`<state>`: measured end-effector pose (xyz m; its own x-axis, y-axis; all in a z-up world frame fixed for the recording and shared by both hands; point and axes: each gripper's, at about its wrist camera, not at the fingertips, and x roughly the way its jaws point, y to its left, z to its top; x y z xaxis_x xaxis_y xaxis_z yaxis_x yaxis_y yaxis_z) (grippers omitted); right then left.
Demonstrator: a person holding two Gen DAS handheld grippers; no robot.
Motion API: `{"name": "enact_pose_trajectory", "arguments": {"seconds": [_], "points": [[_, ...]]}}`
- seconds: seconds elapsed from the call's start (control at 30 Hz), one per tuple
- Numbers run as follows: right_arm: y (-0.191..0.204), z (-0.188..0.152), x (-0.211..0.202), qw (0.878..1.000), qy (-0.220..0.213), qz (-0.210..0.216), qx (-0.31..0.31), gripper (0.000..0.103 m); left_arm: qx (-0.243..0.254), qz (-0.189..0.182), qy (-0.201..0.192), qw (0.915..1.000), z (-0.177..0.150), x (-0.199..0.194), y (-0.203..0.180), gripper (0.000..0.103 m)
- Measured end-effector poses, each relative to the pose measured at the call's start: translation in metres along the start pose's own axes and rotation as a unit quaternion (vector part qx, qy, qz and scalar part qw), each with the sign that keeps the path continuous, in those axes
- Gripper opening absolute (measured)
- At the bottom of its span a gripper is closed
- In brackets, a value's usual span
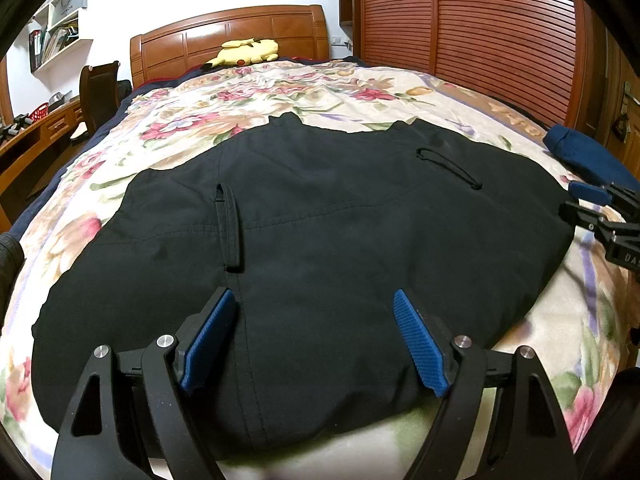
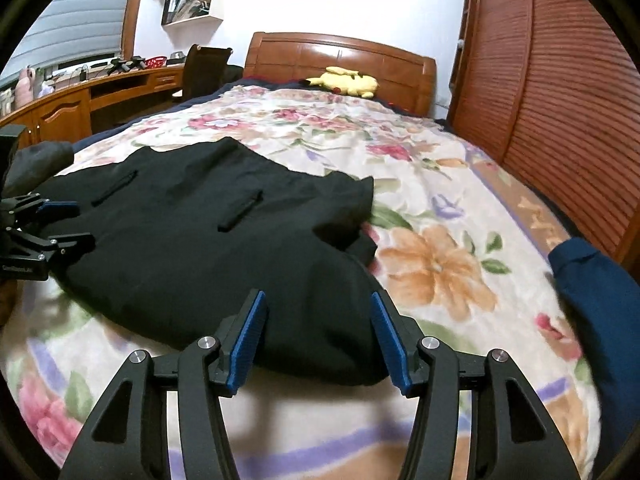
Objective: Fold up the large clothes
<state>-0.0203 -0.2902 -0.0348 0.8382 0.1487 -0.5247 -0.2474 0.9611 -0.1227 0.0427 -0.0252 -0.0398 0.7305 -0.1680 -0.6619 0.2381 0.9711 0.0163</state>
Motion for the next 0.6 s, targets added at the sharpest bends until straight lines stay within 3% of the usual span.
{"name": "enact_pose_trajectory", "arguments": {"seconds": [0.33, 0.6], "points": [[-0.012, 0.001, 0.013, 0.999, 0.031, 0.005, 0.026, 0.078, 0.0, 0.0, 0.0, 1.0, 0.0, 0.0, 0.0, 0.082], [-0.025, -0.001, 0.029, 0.994, 0.073, 0.051, 0.067, 0.082, 0.0, 0.0, 0.0, 1.0, 0.0, 0.0, 0.0, 0.082]]}}
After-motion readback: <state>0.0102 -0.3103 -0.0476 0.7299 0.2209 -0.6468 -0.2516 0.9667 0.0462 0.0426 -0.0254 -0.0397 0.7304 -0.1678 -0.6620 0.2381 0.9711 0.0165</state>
